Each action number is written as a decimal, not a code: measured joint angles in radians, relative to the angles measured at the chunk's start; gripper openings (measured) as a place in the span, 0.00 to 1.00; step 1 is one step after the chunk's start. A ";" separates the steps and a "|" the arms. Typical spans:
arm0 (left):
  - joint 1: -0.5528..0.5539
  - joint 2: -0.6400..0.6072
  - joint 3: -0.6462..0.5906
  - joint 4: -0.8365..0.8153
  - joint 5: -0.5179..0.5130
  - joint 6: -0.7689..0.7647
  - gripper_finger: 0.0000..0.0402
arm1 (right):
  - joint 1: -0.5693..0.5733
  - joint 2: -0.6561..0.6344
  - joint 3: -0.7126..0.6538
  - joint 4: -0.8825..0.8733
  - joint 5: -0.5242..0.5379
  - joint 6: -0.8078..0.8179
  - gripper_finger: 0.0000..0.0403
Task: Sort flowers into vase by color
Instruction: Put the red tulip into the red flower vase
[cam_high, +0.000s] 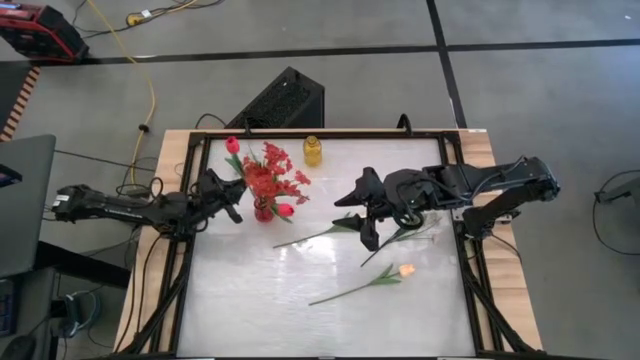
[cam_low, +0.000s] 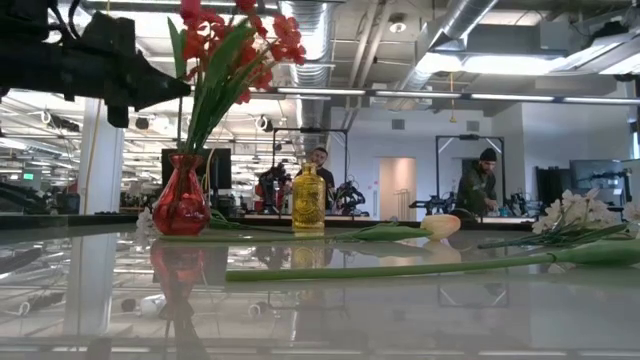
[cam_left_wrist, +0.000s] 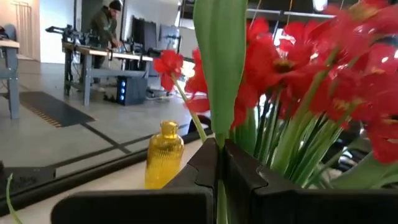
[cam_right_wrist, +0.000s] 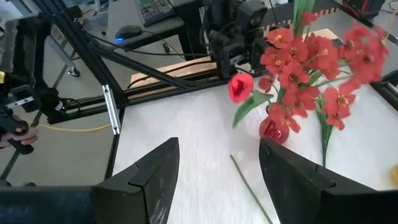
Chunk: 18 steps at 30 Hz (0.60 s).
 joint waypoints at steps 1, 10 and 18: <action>0.000 0.009 0.000 0.002 0.000 -0.006 0.00 | 0.000 0.000 0.000 -0.009 0.000 0.000 0.62; -0.001 0.020 -0.001 0.004 0.034 0.020 0.10 | 0.003 0.000 0.000 -0.127 0.000 -0.002 0.62; -0.001 0.019 0.023 -0.057 0.030 -0.002 0.26 | 0.003 0.000 0.000 -0.152 0.000 -0.002 0.62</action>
